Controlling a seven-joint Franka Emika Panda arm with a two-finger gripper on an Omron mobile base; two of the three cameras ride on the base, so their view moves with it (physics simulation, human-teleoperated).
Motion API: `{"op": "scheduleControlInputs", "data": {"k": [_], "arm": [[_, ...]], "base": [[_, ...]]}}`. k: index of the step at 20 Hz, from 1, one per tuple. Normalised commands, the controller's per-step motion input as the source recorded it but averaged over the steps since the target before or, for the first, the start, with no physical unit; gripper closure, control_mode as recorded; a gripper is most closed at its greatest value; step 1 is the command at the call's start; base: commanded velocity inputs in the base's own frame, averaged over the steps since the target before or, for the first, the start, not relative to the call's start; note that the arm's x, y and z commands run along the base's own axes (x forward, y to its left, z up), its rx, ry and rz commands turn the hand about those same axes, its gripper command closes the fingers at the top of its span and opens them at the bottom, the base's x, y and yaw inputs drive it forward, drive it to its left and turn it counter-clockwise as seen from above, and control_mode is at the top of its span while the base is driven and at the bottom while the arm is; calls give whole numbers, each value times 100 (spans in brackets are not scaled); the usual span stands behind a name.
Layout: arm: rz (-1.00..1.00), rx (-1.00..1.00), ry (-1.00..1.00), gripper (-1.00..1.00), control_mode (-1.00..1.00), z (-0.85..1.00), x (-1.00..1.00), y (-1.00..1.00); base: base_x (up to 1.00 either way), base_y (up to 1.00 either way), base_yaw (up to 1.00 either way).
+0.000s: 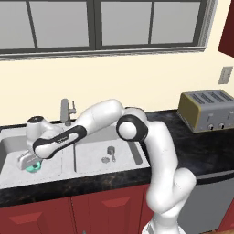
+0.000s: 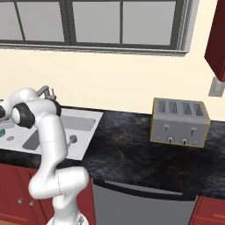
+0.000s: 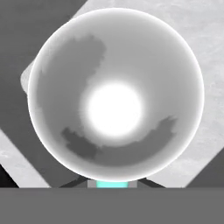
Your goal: Move any existing items from the left basin to the right basin for drying. Then move the mug from the counter to the left basin of the sink for washing.
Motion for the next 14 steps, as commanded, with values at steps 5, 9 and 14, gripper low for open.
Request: {"op": "scheduleControlInputs", "data": {"k": [5, 9, 14], "arm": [[0, 0, 0, 100, -100, -26, 11, 1], [0, 0, 0, 100, -100, -25, 9, 0], [0, 0, 0, 100, -100, -22, 7, 0]], "base": [[0, 0, 0], [0, 0, 0], [0, 0, 0]]}}
